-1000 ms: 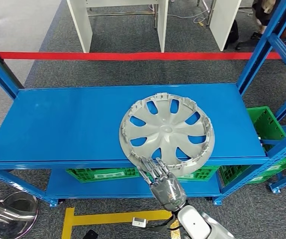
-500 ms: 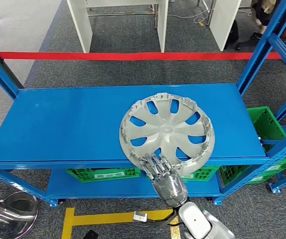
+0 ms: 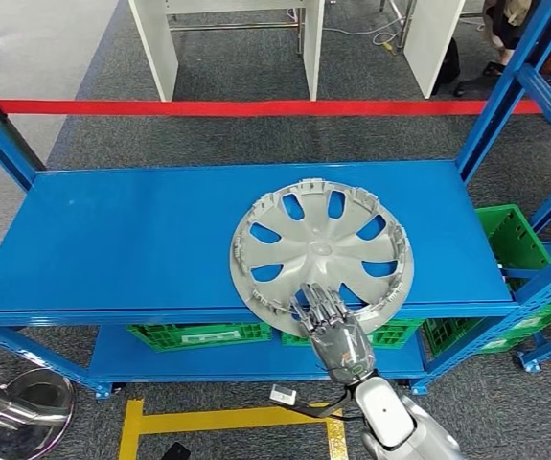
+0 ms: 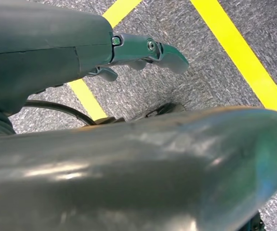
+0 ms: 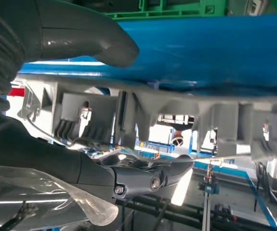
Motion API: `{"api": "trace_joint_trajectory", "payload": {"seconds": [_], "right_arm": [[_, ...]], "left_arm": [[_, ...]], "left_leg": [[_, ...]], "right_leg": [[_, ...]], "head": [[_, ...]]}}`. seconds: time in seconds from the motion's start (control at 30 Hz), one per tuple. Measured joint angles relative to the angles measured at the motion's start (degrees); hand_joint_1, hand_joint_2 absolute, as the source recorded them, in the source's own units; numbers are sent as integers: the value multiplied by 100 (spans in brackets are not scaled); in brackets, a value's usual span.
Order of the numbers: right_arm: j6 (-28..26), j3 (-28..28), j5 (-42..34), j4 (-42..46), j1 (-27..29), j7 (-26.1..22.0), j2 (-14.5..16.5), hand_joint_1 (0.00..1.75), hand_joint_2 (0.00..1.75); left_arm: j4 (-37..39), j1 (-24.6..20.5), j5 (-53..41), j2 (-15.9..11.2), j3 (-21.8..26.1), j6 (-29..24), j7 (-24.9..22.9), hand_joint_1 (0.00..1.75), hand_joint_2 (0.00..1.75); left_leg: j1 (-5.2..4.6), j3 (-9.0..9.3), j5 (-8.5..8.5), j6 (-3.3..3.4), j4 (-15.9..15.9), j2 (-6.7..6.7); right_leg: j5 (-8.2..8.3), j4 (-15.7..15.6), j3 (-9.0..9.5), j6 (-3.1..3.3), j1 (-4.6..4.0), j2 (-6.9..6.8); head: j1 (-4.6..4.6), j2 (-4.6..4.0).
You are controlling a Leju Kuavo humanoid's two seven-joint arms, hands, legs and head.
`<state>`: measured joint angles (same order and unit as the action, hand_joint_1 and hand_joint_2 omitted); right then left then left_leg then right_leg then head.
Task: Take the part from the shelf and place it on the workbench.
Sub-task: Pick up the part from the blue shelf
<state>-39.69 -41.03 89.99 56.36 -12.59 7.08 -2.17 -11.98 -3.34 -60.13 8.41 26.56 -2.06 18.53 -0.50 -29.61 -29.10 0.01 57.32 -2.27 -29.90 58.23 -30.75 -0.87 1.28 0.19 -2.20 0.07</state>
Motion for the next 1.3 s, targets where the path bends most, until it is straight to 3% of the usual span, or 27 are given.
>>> {"api": "trace_joint_trajectory", "payload": {"seconds": [0.37,0.4,0.5,0.53,0.73,0.97,1.17,1.3], "right_arm": [[-11,-11,0,-330,-173,114,43,0,175],[-23,-12,0,-374,-190,115,51,14,175],[-67,-8,-7,-527,-245,105,84,144,175],[-75,-4,-10,-585,-267,102,103,175,175],[-91,42,0,-638,-307,151,177,175,175],[-82,-46,-1,24,-167,528,115,175,175],[-81,-501,1,1258,-226,1292,-346,175,175],[-78,-721,-1,1948,-353,1374,-669,175,175]], "left_arm": [[0,-4,-2,0,0,20,-5,0,0],[0,-4,-2,0,0,21,-10,0,0],[0,-6,7,0,0,25,-26,0,0],[0,-6,13,0,0,25,-30,0,0],[0,-3,57,0,8,17,-35,0,0],[0,7,92,0,44,-21,0,0,0],[0,24,154,-2,120,-61,37,0,0],[0,40,181,-2,162,-79,37,0,0]], "left_leg": [[0,0,0,0,0,0],[0,1,0,0,0,0],[0,1,0,0,1,0],[0,2,0,0,1,0],[0,5,2,2,1,0],[0,0,2,2,3,0],[-1,-7,1,2,5,0],[-1,-9,1,2,5,0]], "right_leg": [[0,0,1,-1,0,0],[1,0,1,-1,0,0],[1,0,2,-2,0,1],[2,0,2,-2,0,1],[3,0,6,-3,0,0],[3,0,3,-4,0,1],[3,0,-4,-4,1,2],[3,0,-5,-5,2,0]], "head": [[1,0],[0,0],[1,0],[1,0],[1,0],[1,0],[1,0],[1,0]]}}
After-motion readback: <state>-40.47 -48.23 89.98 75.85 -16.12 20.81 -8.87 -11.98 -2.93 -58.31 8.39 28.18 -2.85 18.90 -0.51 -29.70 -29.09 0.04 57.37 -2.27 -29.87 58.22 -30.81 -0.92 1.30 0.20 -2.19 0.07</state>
